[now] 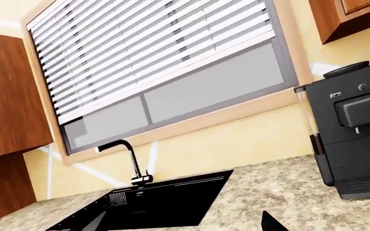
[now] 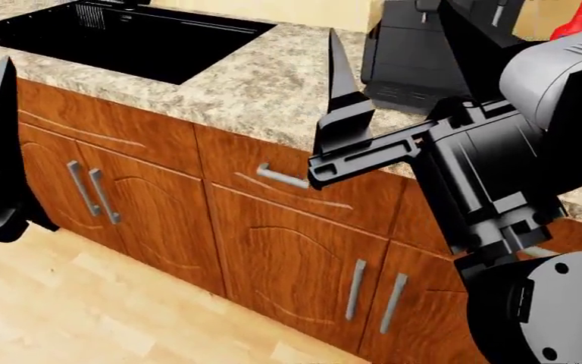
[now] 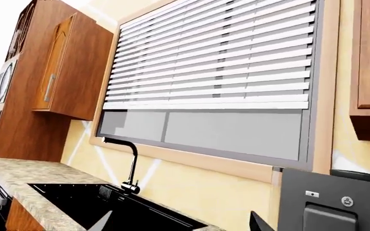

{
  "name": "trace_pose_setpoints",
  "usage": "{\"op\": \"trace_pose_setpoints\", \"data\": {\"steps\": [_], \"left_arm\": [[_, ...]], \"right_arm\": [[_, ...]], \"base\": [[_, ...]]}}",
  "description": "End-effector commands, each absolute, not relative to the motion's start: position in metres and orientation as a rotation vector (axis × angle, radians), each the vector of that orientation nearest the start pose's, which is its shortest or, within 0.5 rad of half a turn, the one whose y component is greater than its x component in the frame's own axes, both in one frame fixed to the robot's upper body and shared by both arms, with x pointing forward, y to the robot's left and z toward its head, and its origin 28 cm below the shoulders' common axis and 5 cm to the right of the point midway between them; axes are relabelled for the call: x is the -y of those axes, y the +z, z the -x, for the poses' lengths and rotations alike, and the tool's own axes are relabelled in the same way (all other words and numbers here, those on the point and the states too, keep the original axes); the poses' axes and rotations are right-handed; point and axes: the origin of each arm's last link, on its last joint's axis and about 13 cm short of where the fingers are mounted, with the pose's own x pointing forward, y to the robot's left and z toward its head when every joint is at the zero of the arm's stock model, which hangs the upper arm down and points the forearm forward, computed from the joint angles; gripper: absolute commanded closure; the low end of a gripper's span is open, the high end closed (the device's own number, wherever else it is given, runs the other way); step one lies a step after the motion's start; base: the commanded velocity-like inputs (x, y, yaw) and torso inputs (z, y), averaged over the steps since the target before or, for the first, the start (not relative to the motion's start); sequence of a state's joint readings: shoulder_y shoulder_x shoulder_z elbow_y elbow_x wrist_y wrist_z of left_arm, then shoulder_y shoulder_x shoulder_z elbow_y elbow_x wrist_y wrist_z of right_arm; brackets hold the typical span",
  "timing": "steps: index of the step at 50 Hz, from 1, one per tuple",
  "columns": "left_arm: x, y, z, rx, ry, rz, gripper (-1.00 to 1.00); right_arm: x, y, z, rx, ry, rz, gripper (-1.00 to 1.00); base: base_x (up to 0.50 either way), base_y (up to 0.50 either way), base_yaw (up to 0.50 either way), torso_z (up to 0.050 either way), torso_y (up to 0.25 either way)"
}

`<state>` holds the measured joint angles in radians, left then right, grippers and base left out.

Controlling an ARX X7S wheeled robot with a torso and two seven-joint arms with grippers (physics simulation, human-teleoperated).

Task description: Move the drinks to the dining counter.

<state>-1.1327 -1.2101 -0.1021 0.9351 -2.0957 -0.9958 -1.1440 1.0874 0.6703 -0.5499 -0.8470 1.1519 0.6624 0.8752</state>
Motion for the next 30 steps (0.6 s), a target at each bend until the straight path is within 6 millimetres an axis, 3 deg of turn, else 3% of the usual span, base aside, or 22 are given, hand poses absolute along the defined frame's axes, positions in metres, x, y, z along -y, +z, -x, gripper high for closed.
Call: {"op": "trace_pose_setpoints", "data": {"steps": [1,30], "left_arm": [[-0.2713,0.326,-0.1061,0.352,-0.017,-0.303,-1.0],[-0.2712,0.3249,-0.107,0.353,-0.018,-0.299,-1.0]], "right_arm": [[0.0724,0.2905,-0.1975,0.535,0.312,0.093,-1.0],[0.0733,0.2891,-0.1976,0.531,0.305,0.095,-1.0]], "base": [[0.0,0.0,-0.5,0.0,0.0],[0.0,0.0,-0.5,0.0,0.0]]}}
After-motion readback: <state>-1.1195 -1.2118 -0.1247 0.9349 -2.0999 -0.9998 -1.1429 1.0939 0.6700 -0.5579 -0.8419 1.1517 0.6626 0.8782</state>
